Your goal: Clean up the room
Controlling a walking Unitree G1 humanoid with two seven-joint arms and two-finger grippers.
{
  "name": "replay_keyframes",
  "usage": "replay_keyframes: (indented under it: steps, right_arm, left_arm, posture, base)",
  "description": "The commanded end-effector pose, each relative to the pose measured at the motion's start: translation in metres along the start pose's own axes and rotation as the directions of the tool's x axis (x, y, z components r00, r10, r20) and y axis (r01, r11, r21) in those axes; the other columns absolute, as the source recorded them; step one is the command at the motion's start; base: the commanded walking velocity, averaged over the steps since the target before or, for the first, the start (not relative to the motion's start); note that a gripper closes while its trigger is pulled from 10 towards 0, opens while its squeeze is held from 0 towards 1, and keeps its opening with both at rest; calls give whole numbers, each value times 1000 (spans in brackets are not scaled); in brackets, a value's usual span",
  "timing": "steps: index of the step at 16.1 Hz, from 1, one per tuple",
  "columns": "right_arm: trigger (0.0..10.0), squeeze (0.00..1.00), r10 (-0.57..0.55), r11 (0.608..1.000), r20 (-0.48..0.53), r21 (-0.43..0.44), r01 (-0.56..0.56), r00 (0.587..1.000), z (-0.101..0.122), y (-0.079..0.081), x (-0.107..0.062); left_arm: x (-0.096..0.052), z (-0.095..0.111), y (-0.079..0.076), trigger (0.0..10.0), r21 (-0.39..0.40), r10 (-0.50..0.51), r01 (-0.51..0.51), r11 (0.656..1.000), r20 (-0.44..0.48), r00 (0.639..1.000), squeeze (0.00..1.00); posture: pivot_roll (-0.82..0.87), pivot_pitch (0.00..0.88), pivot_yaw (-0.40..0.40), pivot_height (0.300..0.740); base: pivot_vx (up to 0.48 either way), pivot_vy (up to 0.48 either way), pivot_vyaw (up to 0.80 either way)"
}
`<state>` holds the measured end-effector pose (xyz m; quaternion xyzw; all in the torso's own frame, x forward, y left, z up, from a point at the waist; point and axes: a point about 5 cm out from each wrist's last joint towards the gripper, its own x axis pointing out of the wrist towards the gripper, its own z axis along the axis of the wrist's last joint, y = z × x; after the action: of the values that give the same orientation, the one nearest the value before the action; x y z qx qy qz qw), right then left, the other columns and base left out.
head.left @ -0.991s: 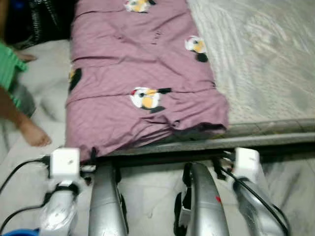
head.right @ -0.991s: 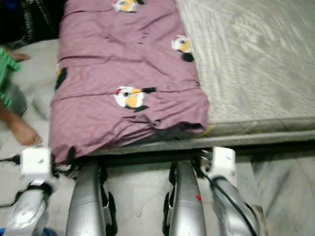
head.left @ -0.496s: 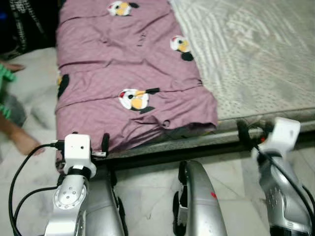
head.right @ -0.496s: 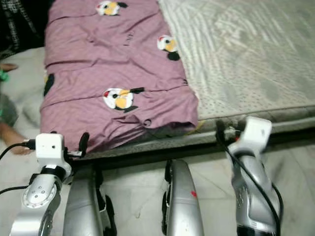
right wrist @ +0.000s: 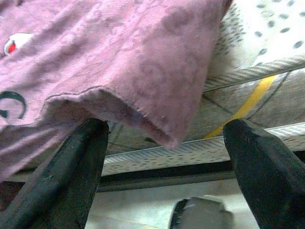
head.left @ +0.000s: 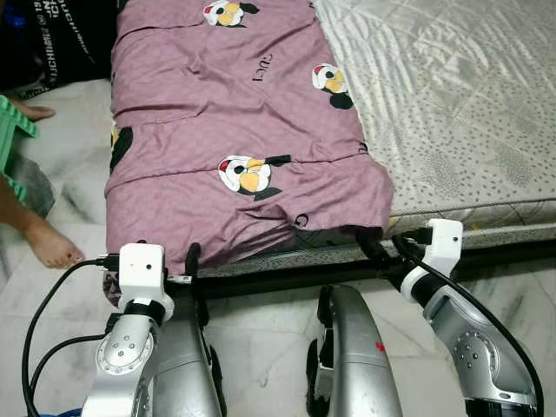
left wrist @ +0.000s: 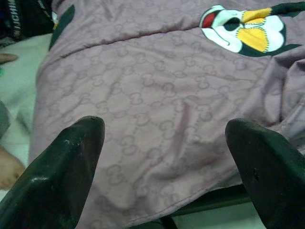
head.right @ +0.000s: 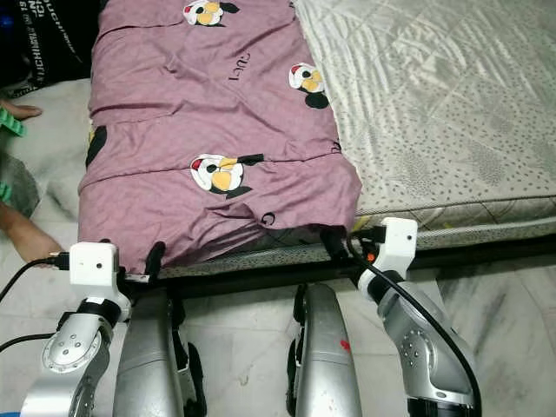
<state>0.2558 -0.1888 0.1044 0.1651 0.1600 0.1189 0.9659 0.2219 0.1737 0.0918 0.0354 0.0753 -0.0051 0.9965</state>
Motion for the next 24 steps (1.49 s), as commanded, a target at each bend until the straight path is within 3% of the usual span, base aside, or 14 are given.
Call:
replay_keyframes:
  steps: [1,5,8,10,13,14,15,16,24]
  right_arm:
    - [10000,0,22,999,-22,35,-21,1000,-3,1,-1]
    - [10000,0,216,971,-57,121,-209,975,5,8,-9]
    - [10000,0,258,955,-35,162,-249,966,8,14,-7]
    - [10000,0,224,964,-17,152,-219,975,8,15,-1]
    - [10000,0,73,986,44,149,-79,996,10,15,13]
    - [10000,0,65,989,46,132,-70,997,7,23,17]
    - [9490,0,56,990,54,123,-62,997,6,26,18]
    - [0,0,35,991,65,124,-43,997,4,29,19]
    - [0,0,-118,987,97,124,105,988,-1,20,18]
  left_arm:
    - [-4,-8,1,10000,-7,-10,10,1000,-42,999,0]
    - [-4,-10,-1,10000,-29,-36,35,999,-59,998,0]
    - [-4,-11,-2,10000,-37,-46,43,998,-66,997,0]
    - [-5,-12,-2,10000,-39,-49,47,998,-71,996,0]
    - [-4,-12,-2,10000,-39,-54,52,998,-73,996,0]
    - [-4,-12,-3,10000,-40,-57,54,998,-75,996,0]
    - [-4,-12,-3,10000,-41,-57,54,998,-75,996,0]
    - [-4,-12,-3,10000,-41,-57,54,998,-76,995,0]
    - [-3,-13,-5,10000,-38,-62,59,998,-78,995,0]
  posture:
    - [53,231,-15,567]
    - [50,232,-11,567]
    - [49,235,-11,567]
    - [53,235,-8,567]
    - [53,235,-7,567]
    - [54,235,-9,567]
    - [55,234,-10,567]
    - [56,235,-11,567]
    - [49,234,-11,567]
  base:
    - [0,0,0]
    - [0,0,0]
    - [0,0,0]
    - [0,0,0]
    - [0,0,0]
    - [0,0,0]
    - [0,0,0]
    - [0,0,0]
    - [0,0,0]
